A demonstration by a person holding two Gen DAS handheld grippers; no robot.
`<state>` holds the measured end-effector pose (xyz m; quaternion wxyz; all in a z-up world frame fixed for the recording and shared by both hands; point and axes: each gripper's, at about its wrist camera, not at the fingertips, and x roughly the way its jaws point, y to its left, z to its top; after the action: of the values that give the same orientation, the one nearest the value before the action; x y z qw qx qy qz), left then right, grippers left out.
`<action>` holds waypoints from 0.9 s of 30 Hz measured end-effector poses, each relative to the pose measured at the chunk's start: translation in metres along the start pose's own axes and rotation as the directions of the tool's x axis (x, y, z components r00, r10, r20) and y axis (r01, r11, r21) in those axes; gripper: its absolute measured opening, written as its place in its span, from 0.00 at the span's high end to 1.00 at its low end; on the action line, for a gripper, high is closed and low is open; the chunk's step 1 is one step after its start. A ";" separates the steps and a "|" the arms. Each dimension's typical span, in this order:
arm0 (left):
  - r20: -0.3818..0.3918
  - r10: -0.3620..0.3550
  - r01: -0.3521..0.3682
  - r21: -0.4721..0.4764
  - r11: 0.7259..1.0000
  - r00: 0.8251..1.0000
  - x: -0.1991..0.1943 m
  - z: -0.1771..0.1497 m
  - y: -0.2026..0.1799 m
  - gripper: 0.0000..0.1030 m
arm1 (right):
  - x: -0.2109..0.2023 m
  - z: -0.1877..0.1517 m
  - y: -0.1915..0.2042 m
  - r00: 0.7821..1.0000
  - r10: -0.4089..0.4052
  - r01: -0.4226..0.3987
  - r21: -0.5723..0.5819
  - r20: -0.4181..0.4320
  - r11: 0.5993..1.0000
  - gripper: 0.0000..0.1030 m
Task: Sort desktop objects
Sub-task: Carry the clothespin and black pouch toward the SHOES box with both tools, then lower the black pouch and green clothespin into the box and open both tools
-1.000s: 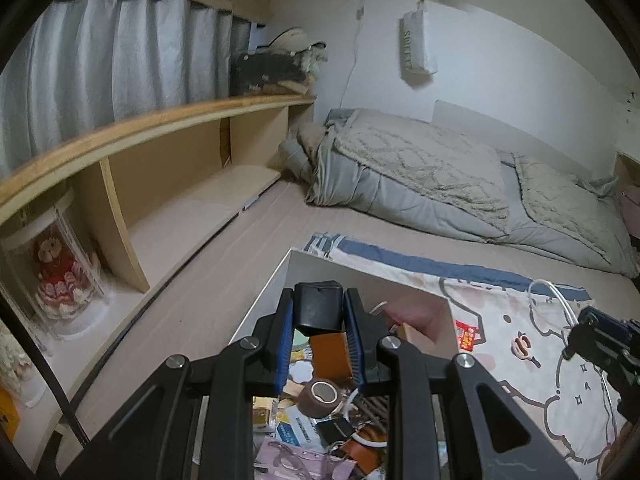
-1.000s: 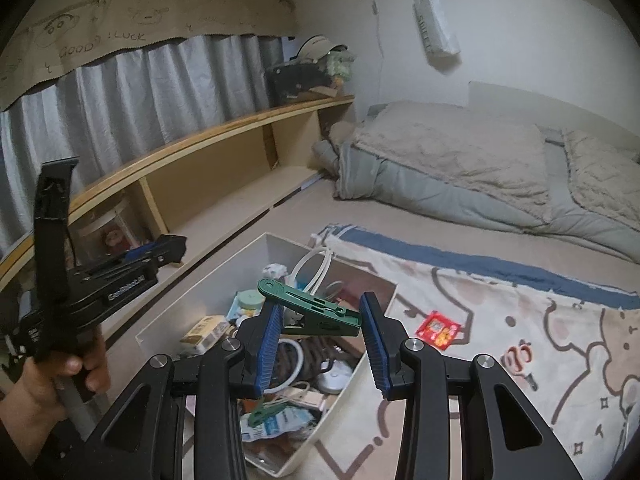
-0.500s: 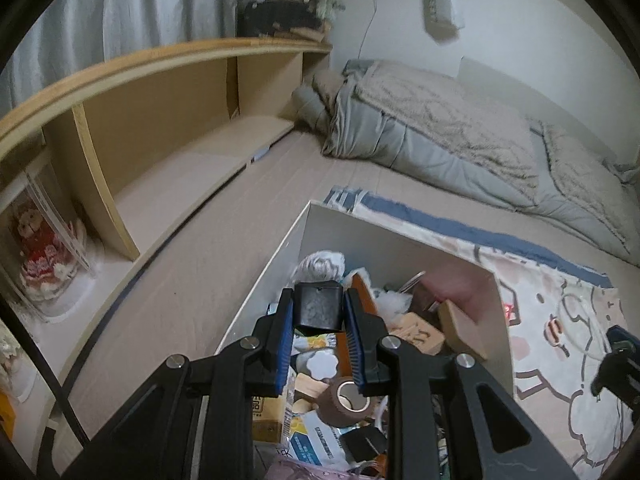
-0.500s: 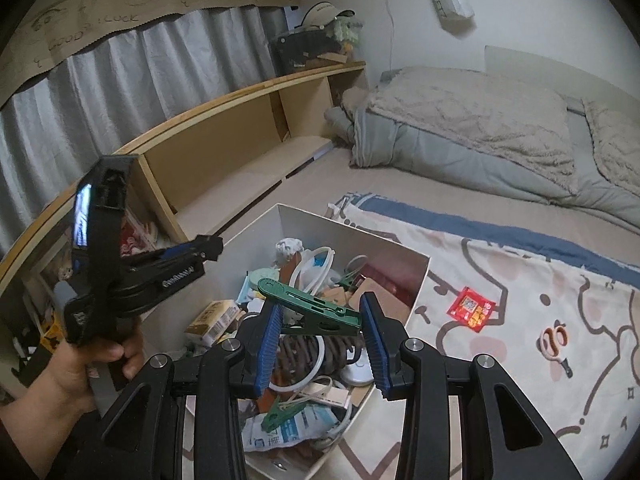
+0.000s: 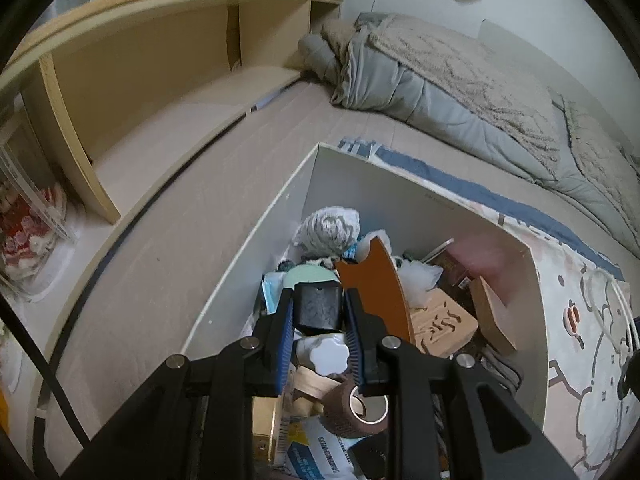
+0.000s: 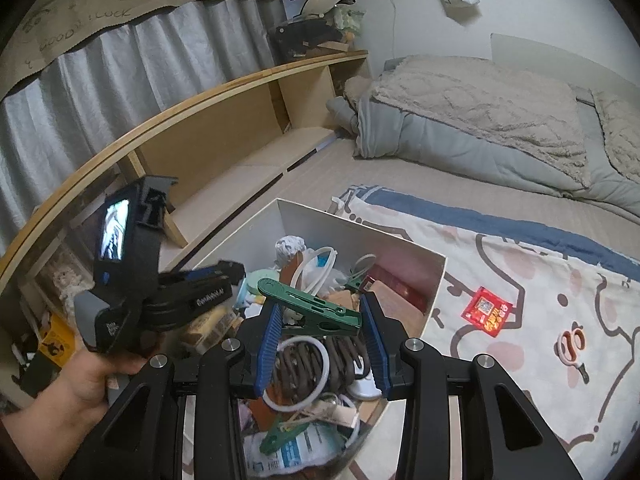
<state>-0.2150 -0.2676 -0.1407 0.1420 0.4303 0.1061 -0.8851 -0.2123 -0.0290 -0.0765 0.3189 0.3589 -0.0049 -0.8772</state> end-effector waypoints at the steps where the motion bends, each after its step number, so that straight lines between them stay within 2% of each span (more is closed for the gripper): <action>1: -0.011 0.000 0.000 -0.009 1.000 1.000 0.003 0.000 0.001 0.77 | 0.003 0.002 0.000 1.000 0.009 -0.009 0.009 0.001 1.000 0.61; 7: -0.038 0.003 -0.004 -0.018 1.000 0.999 0.007 -0.003 0.001 0.76 | 0.016 0.009 0.002 0.999 0.035 -0.035 0.025 0.006 0.999 0.61; 9: -0.023 0.031 -0.032 -0.015 0.999 0.999 0.003 -0.002 0.002 0.65 | 0.022 0.012 0.003 0.999 0.048 -0.048 0.030 0.002 0.998 0.61; 10: -0.005 0.040 -0.040 -0.012 0.999 0.999 -0.001 -0.002 0.002 0.55 | 0.026 0.013 0.003 0.999 0.052 -0.052 0.034 0.000 0.998 0.61; 11: 0.015 0.042 -0.042 -0.010 0.999 0.999 -0.005 -0.001 0.002 0.52 | 0.031 0.014 0.003 0.998 0.057 -0.057 0.042 -0.002 0.997 0.61; 17: 0.056 0.042 -0.043 0.015 0.999 0.998 -0.021 -0.002 0.002 0.52 | 0.052 0.018 -0.001 0.998 0.063 -0.060 0.074 -0.028 0.995 0.61; 27: 0.121 0.106 -0.124 0.155 0.980 0.987 -0.028 -0.020 -0.001 0.52 | 0.094 0.004 -0.016 0.990 0.041 -0.032 0.067 -0.133 0.997 0.61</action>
<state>-0.1839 -0.2558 -0.1307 0.1634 0.3954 0.0007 -0.9038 -0.2741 -0.0699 -0.1363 0.3229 0.4270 -0.0183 -0.8444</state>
